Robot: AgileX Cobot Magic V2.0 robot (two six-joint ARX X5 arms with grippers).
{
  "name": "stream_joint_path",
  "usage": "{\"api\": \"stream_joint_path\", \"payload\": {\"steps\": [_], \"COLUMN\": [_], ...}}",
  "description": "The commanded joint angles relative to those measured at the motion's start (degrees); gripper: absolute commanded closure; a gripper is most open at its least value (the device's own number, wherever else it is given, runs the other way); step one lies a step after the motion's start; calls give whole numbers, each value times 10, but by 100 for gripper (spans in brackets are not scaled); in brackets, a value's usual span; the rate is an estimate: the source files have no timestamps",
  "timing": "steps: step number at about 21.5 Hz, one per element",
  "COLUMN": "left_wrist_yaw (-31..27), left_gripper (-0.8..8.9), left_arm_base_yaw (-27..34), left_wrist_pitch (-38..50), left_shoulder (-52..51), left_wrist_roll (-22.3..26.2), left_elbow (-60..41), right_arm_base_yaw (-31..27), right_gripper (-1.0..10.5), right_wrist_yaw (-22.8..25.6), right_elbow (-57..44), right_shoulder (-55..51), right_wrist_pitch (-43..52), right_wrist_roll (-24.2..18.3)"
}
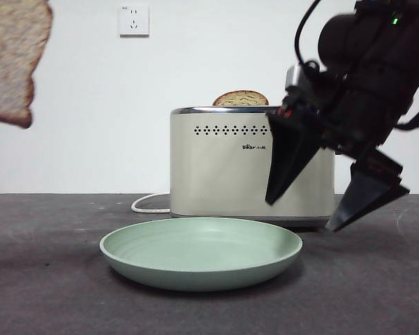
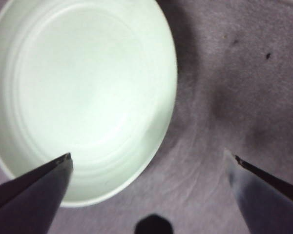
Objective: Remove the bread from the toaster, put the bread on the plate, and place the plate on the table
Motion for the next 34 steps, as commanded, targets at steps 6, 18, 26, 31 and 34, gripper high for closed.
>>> {"api": "stream_joint_path", "payload": {"steps": [6, 18, 26, 31, 34], "left_wrist_yaw": [-17, -9, -6, 87, 146], "left_gripper": [821, 821, 821, 821, 821], "left_arm_base_yaw": [0, 0, 0, 0, 0], "left_wrist_pitch": [-17, -25, -23, 10, 57], "left_shoulder": [-15, -15, -15, -13, -3], "left_wrist_roll": [-16, -37, -59, -90, -134], "left_elbow": [-9, -9, -9, -9, -9], "right_arm_base_yaw": [22, 45, 61, 73, 92], "right_gripper": [516, 963, 963, 963, 963], "right_wrist_yaw": [-1, 3, 4, 3, -1], "right_elbow": [0, 0, 1, 1, 17], "right_shoulder": [50, 73, 23, 17, -9], "right_wrist_pitch": [43, 94, 95, 105, 109], "right_wrist_roll": [20, 26, 36, 58, 91]}}
